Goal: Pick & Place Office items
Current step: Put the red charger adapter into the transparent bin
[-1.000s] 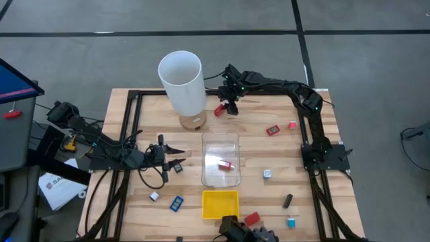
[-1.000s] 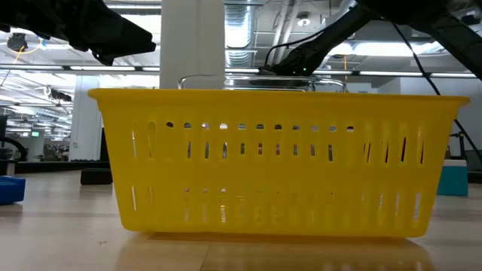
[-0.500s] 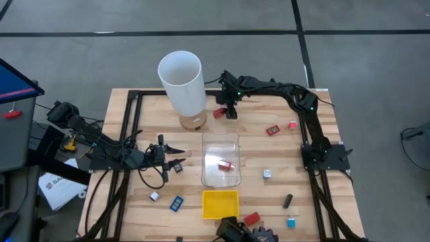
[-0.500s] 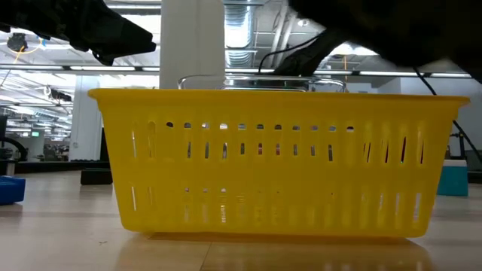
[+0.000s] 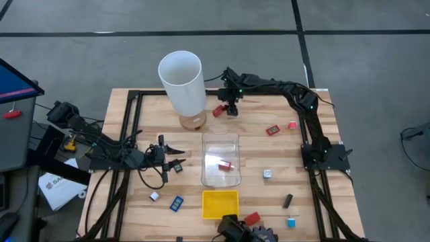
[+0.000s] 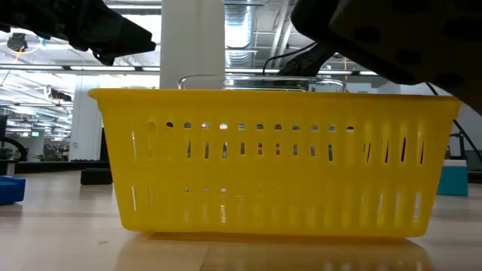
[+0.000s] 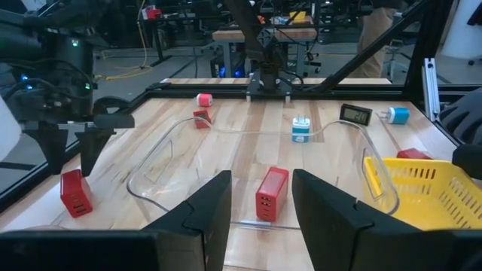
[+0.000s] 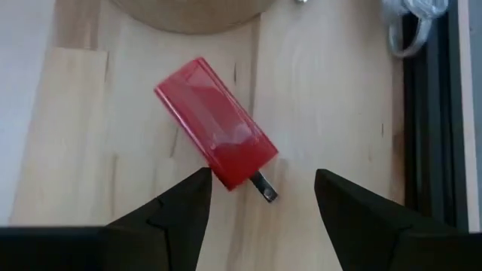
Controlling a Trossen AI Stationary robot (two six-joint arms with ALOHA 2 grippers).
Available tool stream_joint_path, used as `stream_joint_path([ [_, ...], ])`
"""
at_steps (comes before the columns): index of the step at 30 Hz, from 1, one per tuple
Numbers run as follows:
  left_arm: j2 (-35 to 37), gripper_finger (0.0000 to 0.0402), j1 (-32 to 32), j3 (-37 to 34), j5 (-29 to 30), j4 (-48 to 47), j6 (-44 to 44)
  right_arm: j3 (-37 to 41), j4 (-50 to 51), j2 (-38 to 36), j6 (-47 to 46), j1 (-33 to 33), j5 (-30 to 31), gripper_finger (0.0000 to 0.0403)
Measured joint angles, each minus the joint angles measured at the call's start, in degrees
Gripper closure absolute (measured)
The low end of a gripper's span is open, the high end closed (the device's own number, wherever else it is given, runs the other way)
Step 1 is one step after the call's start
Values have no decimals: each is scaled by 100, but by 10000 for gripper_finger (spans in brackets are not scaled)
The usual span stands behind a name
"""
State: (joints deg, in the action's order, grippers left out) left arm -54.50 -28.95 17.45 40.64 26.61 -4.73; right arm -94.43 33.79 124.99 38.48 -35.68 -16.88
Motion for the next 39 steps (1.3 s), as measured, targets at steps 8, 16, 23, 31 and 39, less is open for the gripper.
stream_joint_path([
  [8, 0, 266, 0, 0, 0, 0, -2, 0, 12, 0, 26, 150, -127, 173],
  [16, 0, 266, 0, 0, 0, 0, -2, 0, 59, 0, 51, 161, -138, 177],
  [23, 0, 266, 0, 0, 0, 0, -4, 2, 268, 0, 51, 196, -158, 225],
  [31, 0, 266, 0, 0, 0, 0, -4, 0, 468, -13, 51, 191, -178, 291],
  [39, 0, 266, 0, 0, -52, -6, -26, -10, 793, -29, -114, 78, -164, 296],
])
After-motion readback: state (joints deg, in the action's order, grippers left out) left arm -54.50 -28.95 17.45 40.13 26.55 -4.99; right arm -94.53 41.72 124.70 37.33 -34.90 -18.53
